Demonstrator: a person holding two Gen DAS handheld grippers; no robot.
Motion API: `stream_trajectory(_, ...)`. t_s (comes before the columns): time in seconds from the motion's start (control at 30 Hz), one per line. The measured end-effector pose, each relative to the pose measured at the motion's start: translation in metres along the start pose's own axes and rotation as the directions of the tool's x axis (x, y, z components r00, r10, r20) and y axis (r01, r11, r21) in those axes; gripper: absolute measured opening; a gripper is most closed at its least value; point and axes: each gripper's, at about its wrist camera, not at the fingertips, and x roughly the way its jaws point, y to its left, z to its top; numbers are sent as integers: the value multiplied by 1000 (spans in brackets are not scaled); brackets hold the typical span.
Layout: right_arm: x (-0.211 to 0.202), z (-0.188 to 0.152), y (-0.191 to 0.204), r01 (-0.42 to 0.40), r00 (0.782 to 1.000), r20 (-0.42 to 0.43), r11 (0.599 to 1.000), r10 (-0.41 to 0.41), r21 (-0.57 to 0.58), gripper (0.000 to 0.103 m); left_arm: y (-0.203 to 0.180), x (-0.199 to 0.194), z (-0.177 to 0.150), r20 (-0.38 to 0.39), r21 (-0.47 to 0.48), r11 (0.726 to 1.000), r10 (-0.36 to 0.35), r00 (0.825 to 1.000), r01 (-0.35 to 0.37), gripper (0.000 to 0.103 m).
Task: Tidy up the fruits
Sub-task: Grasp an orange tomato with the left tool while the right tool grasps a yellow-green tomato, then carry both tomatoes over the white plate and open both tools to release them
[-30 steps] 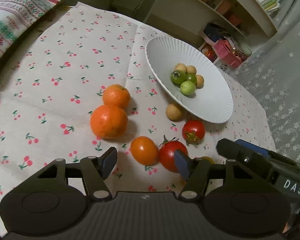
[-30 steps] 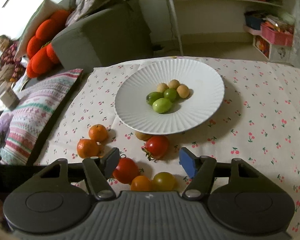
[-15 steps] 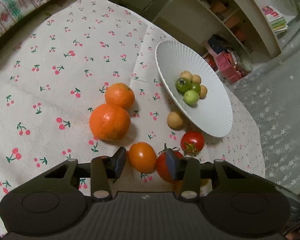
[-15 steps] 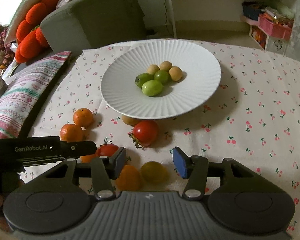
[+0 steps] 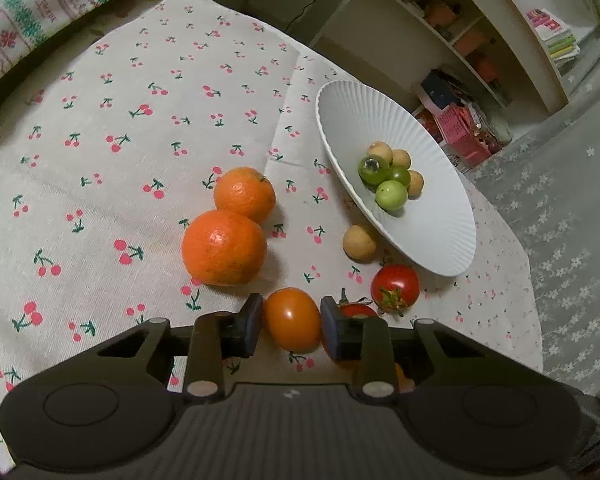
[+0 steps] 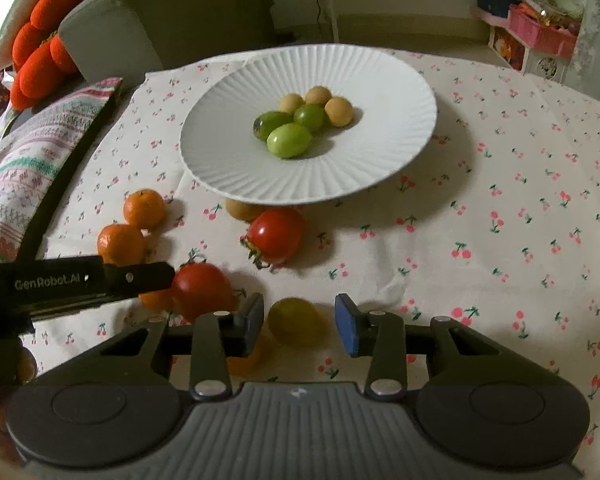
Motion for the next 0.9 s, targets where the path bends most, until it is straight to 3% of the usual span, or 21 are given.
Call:
stream_trajectory(0.1,3,-2,4,19,1000,-9,1000,-19,-18,29,-3,1,0,8,23,1000,9,1000,-9,16)
stream_trajectory(0.47,-6,4,3,3,1000,29,1000,-3,-13,28,-4,-8,3,-2,10,1000,-19,1000,19,14)
stream_trajectory(0.9,-29,16,-10,-9,989,149,1000,5,30,28,-20,-30,15,69,38,998,-56,996,53,14)
